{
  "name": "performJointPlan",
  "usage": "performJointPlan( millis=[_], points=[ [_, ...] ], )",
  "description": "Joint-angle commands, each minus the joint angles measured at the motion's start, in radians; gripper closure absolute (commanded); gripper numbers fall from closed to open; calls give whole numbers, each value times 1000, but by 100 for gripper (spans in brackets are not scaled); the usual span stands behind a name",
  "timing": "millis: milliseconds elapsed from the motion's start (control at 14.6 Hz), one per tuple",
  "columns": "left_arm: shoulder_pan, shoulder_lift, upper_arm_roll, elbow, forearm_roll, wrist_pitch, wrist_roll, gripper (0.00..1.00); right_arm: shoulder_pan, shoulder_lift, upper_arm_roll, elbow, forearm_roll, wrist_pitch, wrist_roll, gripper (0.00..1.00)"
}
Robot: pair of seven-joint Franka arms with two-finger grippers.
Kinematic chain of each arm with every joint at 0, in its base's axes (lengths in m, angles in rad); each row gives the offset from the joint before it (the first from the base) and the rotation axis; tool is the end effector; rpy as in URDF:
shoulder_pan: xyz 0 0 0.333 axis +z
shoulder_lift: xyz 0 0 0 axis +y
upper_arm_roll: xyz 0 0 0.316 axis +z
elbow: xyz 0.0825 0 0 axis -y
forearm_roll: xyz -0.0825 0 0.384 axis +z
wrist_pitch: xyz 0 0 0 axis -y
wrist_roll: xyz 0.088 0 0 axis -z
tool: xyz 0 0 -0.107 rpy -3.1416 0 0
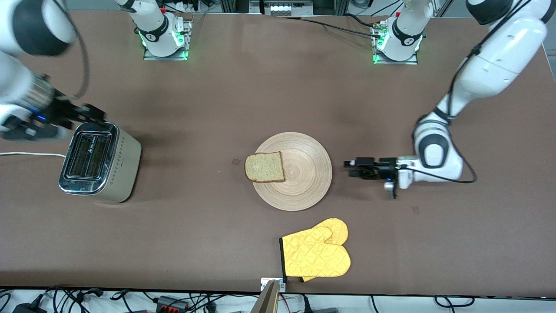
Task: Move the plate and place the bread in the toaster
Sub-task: 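Release the plate with the left gripper while the right gripper reaches the bread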
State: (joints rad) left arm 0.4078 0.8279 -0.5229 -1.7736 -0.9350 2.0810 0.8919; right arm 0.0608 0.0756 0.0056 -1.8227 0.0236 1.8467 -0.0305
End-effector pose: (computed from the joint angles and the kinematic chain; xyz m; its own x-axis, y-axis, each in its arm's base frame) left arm 0.6184 -0.0951 0.1465 0.9828 -0.1593 0.0937 -0.1478 -0.3731 0.9159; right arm 0.5772 0.0402 0.4851 0.9946 0.0903 -0.0509 0.0891 -0.9957 -0.0243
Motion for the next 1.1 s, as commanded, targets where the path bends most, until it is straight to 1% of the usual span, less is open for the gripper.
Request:
performJointPlan(
  millis=[0,137,274,411,479,548,685,822,890,1027],
  points=[
    [11,-10,6,63,129,-88,1,0,56,76,-2,8,62,60,3,0],
    [17,-12,18,124,244,-166,-46,0,124,127,-2,10,73,162,4,0],
    [23,-13,23,230,397,-287,-126,0,171,194,-1,11,79,283,6,0],
    [22,-13,20,334,561,-424,-226,0,230,242,-2,13,130,373,6,0],
    [20,-15,18,357,628,-455,-254,0,238,274,-2,20,177,414,4,0],
    [20,-16,11,382,692,-472,-275,0,246,306,-2,39,200,425,4,0],
    [14,-22,7,428,761,-542,-339,0,283,349,-2,62,205,436,12,0],
    [-9,-53,6,477,873,-610,-408,0,303,384,1,65,268,476,96,0],
    [-32,-79,6,486,931,-630,-430,0,342,400,4,83,298,489,110,0],
    [-90,-142,6,487,1071,-636,-481,0,392,446,4,97,315,534,185,0]
  ],
)
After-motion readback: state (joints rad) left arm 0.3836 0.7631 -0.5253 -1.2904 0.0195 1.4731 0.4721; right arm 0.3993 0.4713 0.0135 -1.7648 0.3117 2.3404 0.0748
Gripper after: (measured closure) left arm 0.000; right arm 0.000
